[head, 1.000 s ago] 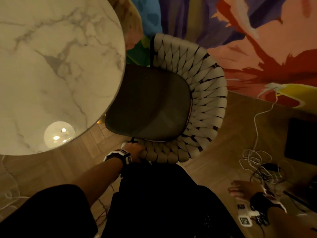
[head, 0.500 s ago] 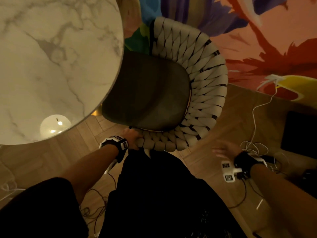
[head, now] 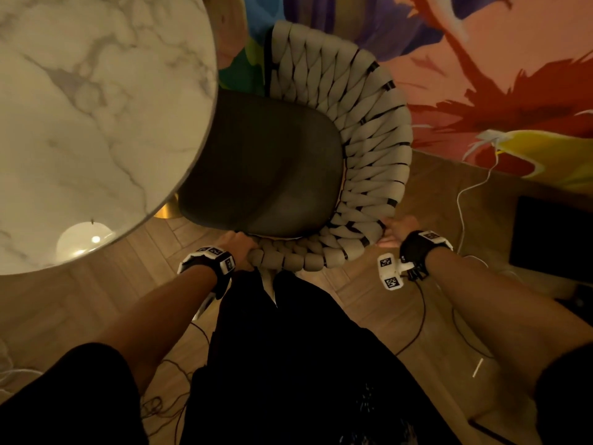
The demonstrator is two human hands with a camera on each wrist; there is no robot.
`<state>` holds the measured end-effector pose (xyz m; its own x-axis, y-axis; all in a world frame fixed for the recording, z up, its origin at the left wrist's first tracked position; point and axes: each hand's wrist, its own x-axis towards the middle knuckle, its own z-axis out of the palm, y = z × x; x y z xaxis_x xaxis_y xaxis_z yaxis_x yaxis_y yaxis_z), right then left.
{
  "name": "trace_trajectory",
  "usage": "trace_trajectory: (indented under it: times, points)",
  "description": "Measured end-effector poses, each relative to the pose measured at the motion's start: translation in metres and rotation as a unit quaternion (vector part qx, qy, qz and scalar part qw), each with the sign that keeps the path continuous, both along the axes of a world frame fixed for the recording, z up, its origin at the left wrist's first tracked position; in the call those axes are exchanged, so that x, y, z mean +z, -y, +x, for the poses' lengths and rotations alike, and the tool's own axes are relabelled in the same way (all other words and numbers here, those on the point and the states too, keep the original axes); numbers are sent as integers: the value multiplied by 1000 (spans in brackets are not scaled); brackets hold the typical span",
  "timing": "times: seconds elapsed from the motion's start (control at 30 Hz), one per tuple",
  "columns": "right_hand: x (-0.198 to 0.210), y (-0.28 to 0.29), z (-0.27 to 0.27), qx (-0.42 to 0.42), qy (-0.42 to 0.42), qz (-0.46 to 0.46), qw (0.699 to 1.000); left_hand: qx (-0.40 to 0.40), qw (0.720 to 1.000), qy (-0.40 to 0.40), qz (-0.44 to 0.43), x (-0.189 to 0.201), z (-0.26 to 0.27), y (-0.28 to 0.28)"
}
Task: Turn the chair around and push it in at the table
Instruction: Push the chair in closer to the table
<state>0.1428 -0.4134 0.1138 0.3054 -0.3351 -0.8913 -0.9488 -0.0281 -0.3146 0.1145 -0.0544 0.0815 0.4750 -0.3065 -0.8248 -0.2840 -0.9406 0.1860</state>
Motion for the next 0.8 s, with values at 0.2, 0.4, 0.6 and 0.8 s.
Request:
trace_trajectory:
  times: [0.2, 0.4, 0.6, 0.8]
  points:
    - [-3, -5, 6, -19, 29, -26, 999, 12, 1000, 6, -2, -6, 5, -1]
    - [-16, -8, -7, -28, 26, -33, 999, 25, 1000, 13, 6, -9, -7, -4]
    - [-13, -16, -18, -28, 33, -19, 999, 33, 999, 11, 8, -1, -25, -8]
    - [-5, -17, -31, 9, 56, -29, 998, 153, 986, 61, -25, 26, -48, -6]
